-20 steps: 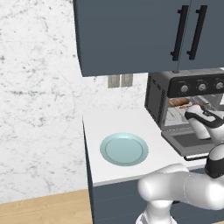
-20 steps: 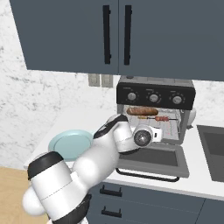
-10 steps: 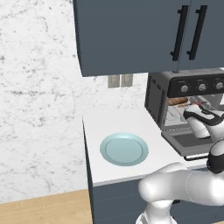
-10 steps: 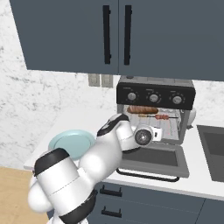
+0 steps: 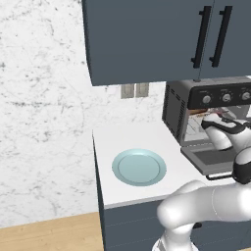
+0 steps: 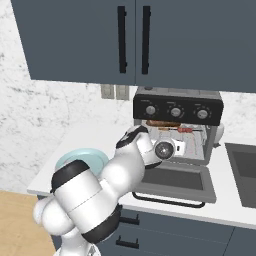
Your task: Pick up the kebab skewer and baguette bread, and place them inside the toaster oven. Close the toaster oven door and start by setting the timer.
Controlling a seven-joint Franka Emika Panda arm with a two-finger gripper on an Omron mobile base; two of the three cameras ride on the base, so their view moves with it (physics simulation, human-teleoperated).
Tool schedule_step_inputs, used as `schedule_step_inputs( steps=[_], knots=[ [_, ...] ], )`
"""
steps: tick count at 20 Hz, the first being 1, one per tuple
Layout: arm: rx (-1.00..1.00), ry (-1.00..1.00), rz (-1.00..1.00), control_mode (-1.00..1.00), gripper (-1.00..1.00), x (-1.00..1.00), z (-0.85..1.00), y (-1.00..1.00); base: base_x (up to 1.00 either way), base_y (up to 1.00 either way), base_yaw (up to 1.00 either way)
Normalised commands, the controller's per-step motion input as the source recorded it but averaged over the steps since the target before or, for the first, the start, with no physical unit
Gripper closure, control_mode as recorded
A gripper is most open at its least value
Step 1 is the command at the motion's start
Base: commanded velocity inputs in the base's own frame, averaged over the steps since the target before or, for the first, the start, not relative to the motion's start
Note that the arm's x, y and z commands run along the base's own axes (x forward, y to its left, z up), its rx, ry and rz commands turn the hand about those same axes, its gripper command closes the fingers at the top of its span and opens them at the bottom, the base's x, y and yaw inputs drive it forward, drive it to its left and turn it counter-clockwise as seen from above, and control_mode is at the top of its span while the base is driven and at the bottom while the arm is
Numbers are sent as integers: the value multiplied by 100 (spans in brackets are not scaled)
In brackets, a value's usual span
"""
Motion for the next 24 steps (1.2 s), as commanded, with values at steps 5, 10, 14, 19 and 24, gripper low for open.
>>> schedule_step_inputs(
  steps=[5,10,14,19,24],
  knots=[
    [0,0,0,-100,-100,27,1,0,0,0,0],
    [0,0,0,-100,-100,22,3,0,0,0,0],
    [0,0,0,-100,-100,20,2,0,0,0,0],
    [0,0,0,-100,-100,19,3,0,0,0,0],
    [0,0,0,-100,-100,2,0,0,0,0,0]
  ],
)
